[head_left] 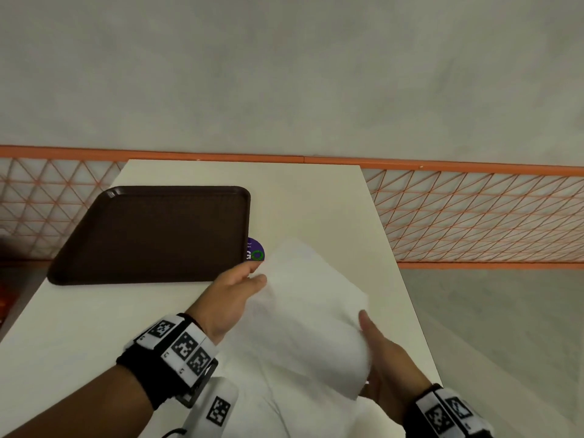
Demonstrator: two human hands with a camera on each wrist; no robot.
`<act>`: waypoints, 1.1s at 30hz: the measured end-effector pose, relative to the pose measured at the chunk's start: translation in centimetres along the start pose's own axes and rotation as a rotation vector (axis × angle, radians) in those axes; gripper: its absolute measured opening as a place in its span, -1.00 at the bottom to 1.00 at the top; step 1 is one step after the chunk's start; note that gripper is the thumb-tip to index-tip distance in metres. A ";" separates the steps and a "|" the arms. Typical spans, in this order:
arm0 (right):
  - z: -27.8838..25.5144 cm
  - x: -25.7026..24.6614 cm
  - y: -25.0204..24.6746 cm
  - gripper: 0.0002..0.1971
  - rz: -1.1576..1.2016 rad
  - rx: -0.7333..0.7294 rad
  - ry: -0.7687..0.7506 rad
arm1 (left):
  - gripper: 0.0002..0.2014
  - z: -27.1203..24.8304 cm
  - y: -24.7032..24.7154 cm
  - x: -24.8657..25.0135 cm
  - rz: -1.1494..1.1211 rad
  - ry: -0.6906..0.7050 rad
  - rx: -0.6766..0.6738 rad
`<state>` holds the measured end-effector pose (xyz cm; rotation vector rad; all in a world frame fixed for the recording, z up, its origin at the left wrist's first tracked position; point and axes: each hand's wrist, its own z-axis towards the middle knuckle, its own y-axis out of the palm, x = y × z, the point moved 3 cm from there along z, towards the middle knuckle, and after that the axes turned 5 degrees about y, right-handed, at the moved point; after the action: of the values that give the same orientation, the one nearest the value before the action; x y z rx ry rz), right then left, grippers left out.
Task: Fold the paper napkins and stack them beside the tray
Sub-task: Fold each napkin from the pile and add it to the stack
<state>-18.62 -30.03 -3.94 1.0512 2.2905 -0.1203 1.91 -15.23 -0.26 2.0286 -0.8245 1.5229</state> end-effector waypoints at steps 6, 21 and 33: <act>0.1 -1.9 1.3 -0.66 0.025 0.003 -0.283 | -0.77 -0.4 -1.5 -1.6 0.134 -0.021 0.142; 2.0 -4.0 -0.1 -0.78 -0.175 0.120 -0.428 | -0.72 -0.5 -2.2 -4.0 0.172 -0.060 0.083; -1.6 -5.3 -2.4 -0.86 -0.860 0.237 -0.691 | -0.92 -2.6 -2.1 -2.4 0.545 0.123 0.025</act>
<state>-18.48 -34.66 -0.11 0.0057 1.9237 -0.9509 1.17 -11.58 -1.88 1.7855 -1.3913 1.9234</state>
